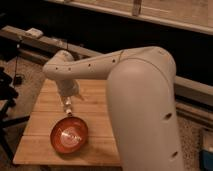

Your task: Place the bottle in the ceramic bowl

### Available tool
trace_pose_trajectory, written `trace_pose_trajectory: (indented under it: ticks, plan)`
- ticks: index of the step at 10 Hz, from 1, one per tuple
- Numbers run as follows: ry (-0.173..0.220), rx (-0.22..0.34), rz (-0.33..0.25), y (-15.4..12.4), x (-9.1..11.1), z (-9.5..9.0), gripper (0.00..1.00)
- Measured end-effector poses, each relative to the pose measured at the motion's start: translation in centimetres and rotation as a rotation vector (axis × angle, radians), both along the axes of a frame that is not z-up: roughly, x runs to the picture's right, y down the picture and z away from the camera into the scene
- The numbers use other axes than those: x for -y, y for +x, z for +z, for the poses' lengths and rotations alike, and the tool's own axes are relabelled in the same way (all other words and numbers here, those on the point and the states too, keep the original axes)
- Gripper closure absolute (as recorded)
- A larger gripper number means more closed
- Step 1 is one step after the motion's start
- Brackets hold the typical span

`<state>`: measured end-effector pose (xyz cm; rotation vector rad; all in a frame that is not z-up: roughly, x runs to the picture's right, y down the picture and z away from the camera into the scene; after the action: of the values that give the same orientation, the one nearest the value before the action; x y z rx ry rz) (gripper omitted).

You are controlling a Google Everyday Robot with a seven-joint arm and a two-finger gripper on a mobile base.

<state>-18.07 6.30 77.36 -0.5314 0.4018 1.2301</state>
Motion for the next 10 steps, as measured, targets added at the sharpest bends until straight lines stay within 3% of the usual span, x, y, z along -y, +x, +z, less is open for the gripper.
trace_pose_trajectory:
  ticks: [4,10]
  plan:
    - [-0.007,0.077,-0.067,-3.4,1.4,4.4,0.35]
    - [-0.096,0.138,-0.107,-7.5,0.5,9.3,0.35]
